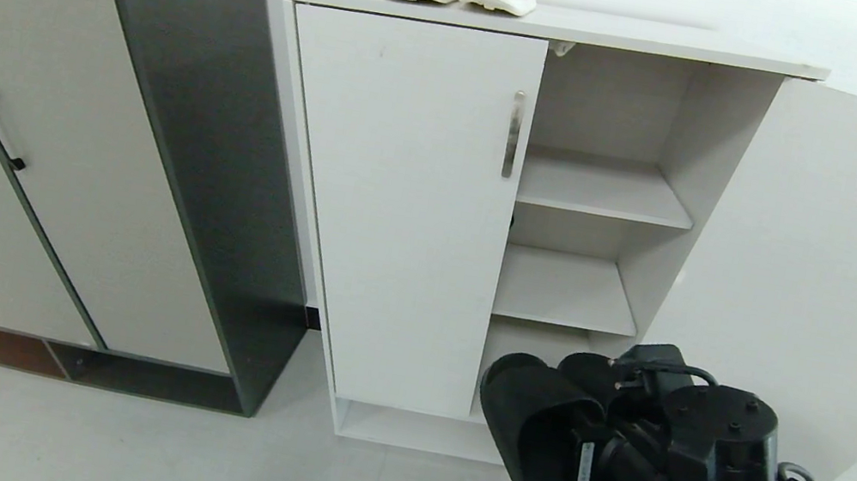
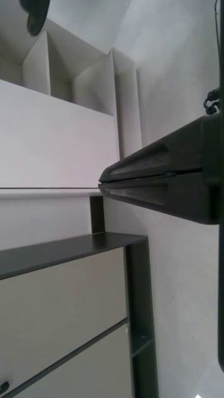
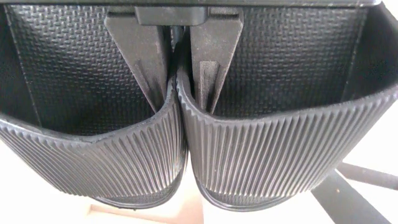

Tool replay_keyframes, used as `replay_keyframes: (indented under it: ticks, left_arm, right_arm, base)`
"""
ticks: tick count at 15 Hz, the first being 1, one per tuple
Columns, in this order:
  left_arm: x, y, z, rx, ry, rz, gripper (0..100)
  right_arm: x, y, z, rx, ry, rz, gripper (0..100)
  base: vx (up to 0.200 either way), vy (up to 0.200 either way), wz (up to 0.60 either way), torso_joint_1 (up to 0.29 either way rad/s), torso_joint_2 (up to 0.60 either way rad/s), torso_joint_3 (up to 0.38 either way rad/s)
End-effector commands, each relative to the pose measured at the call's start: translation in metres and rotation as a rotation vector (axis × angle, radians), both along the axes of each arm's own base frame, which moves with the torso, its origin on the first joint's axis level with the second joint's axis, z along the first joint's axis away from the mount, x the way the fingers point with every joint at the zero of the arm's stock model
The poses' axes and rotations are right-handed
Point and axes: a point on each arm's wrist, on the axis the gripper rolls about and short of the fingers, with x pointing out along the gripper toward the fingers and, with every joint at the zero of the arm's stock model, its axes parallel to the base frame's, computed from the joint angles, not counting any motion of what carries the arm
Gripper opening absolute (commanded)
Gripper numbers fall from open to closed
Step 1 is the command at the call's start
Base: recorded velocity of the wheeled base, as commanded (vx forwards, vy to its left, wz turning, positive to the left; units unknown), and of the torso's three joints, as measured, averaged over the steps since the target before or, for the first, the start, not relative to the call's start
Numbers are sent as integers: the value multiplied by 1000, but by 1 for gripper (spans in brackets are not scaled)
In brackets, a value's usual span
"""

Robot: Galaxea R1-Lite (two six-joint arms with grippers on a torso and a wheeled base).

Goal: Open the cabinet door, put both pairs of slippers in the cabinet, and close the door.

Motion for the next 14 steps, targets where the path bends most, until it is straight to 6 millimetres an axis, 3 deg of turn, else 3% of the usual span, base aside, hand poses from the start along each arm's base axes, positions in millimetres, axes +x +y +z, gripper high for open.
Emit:
replay_keyframes:
  ticks: [1, 4, 12, 14]
  left_arm:
    - [0, 0, 0, -4, -2, 2, 0]
    - [0, 0, 0, -8, -2, 3, 0]
    - [0, 0, 0, -8, -2, 3, 0]
    - [0, 0, 0, -8, -2, 3, 0]
  right_arm:
    - [14, 12, -4, 4, -4, -16, 0]
    - [22, 17, -6, -18, -36, -129, 0]
    - [46, 40, -25, -20, -37, -216, 0]
    - [59, 44, -26, -8, -48, -234, 0]
  base:
    - [0, 0, 0, 0, 0, 0]
    - [0, 0, 0, 0, 0, 0]
    - [0, -200, 0, 2, 3, -1]
    - [0, 0, 0, 0, 0, 0]
